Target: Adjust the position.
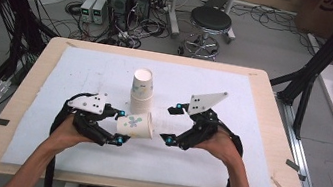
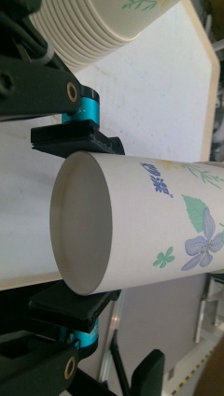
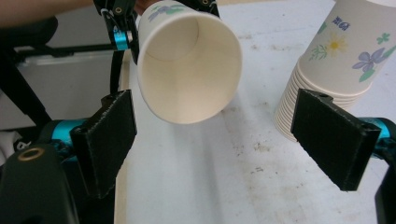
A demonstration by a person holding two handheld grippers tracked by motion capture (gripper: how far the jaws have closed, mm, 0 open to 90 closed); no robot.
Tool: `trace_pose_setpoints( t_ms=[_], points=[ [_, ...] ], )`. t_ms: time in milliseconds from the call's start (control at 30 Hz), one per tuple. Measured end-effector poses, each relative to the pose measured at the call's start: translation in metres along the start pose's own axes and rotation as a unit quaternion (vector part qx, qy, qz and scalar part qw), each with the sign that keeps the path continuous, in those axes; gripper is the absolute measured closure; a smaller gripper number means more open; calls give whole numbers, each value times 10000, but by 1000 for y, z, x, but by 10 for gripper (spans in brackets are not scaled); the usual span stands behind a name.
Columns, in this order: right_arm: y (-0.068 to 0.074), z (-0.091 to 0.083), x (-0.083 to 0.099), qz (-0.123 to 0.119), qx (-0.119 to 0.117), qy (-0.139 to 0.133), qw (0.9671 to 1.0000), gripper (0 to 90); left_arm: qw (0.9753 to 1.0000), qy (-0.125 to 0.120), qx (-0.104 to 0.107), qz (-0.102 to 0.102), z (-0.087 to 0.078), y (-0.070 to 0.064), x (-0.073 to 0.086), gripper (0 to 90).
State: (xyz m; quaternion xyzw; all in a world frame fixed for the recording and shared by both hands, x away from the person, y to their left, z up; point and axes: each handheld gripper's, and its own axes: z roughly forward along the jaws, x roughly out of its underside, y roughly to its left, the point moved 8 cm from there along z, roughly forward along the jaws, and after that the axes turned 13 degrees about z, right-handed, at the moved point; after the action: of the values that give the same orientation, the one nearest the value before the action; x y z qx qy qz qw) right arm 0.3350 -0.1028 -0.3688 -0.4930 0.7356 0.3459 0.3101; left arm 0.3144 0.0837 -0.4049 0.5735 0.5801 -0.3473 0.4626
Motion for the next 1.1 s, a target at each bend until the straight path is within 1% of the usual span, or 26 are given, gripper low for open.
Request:
trace_pose_setpoints(
  t_ms=[67, 100, 133, 200, 233, 267, 300, 333, 400, 500, 567, 667, 733, 767, 800, 833, 900, 933, 1100],
  points=[
    [-1, 0, 3, 48, -29, -168, 9998, 145, 9999, -136, -45, 11, 0, -1, 1, 365],
    [-1, 0, 3, 48, -29, -168, 9998, 145, 9999, -136, -45, 11, 0, -1, 1, 365],
    [-1, 1, 6, 108, -88, -306, 9994, 146, 9997, -212, -67, 29, 1, -2, 2, 366],
    [-1, 2, 9, 166, -122, -405, 9990, 146, 9995, -287, -103, -3, 1, -2, 3, 365],
    [-1, 3, 10, 172, -157, -456, 9987, 146, 9995, -287, -103, -3, 1, -2, 3, 365],
    [0, 3, 11, 208, -188, -532, 9982, 147, 9991, -411, -109, -18, 0, -2, 3, 365],
    [0, 3, 11, 208, -188, -532, 9982, 147, 9991, -411, -109, -18, 0, -2, 3, 365],
    [-1, 5, 14, 231, -247, -647, 9973, 147, 9988, -480, -127, -37, 0, -2, 3, 365],
    [-1, 7, 17, 228, -238, -699, 9970, 147, 9985, -524, -155, -44, 0, -2, 4, 365],
    [0, 9, 20, 255, -293, -820, 9959, 148, 9977, -660, -151, -55, 0, -3, 4, 365],
    [1, 10, 22, 263, -343, -902, 9950, 149, 9975, -689, -146, -46, 0, -3, 4, 365],
    [1, 13, 24, 268, -382, -933, 9945, 149, 9972, -737, -123, -64, 3, -4, 6, 365],
    [1, 16, 25, 272, -407, -906, 9947, 149, 9971, -749, -116, -75, 4, -5, 6, 365],
    [1, 17, 25, 261, -421, -918, 9945, 149, 9967, -803, -120, -70, 5, -5, 6, 365],
    [2, 17, 25, 272, -447, -924, 9943, 149, 9967, -803, -120, -70, 5, -5, 6, 365],
    [2, 18, 24, 266, -460, -947, 9941, 149, 9960, -875, -138, -90, 7, -5, 6, 365],
    [3, 19, 23, 256, -482, -982, 9937, 149, 9957, -906, -154, -89, 8, -5, 5, 365],
    [4, 20, 22, 256, -566, -1051, 9925, 149, 9953, -955, -133, -92, 9, -4, 5, 365],
    [7, 25, 20, 210, -672, -1105, 9914, 149, 9955, -947, -63, -53, 14, -6, 3, 365]
  ],
)
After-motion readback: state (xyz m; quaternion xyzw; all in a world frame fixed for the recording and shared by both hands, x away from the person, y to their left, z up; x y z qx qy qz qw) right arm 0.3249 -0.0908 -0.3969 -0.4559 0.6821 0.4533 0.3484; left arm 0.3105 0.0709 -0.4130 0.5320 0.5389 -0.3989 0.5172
